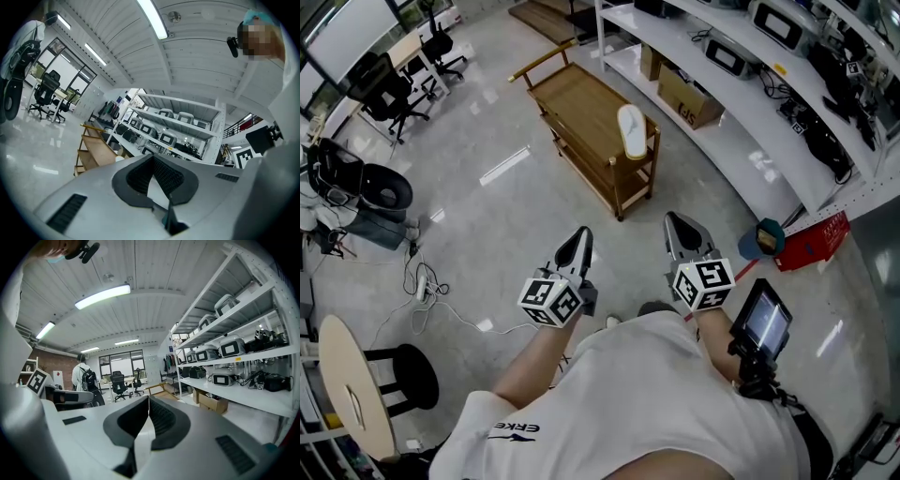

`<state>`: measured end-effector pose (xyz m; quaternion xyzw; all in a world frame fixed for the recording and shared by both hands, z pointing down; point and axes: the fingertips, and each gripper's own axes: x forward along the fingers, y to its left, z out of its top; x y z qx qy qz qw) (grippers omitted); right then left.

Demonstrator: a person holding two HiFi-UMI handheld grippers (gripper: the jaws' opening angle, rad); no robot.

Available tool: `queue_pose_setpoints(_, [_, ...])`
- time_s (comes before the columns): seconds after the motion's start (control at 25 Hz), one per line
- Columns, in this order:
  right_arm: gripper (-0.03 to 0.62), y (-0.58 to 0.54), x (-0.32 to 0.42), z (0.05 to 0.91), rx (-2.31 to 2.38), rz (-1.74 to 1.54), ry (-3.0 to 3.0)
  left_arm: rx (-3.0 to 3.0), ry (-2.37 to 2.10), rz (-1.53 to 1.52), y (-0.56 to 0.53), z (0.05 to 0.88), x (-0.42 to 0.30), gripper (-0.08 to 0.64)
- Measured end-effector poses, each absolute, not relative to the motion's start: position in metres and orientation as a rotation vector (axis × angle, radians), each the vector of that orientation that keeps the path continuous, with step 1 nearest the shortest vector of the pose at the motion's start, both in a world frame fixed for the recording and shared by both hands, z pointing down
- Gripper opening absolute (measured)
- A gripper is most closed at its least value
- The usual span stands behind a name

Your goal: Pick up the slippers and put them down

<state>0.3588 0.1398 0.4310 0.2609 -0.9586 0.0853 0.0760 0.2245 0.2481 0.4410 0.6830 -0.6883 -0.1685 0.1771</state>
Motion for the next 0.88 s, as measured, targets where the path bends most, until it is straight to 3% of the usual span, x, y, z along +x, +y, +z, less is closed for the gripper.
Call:
queue_pose_setpoints(0.44, [0.006,0.105,0.319,0.444,0.791,0.297,-2.848,1.889,-1.964,-0.505,0.229,0.45,0.18,0.003])
queue_pose_setpoints(0.88, [0.006,0.004,0.277,0.462,0.766,0.354,-2.83,1.871,-1.971,-0.459,0.13,0.456,0.139,0.003])
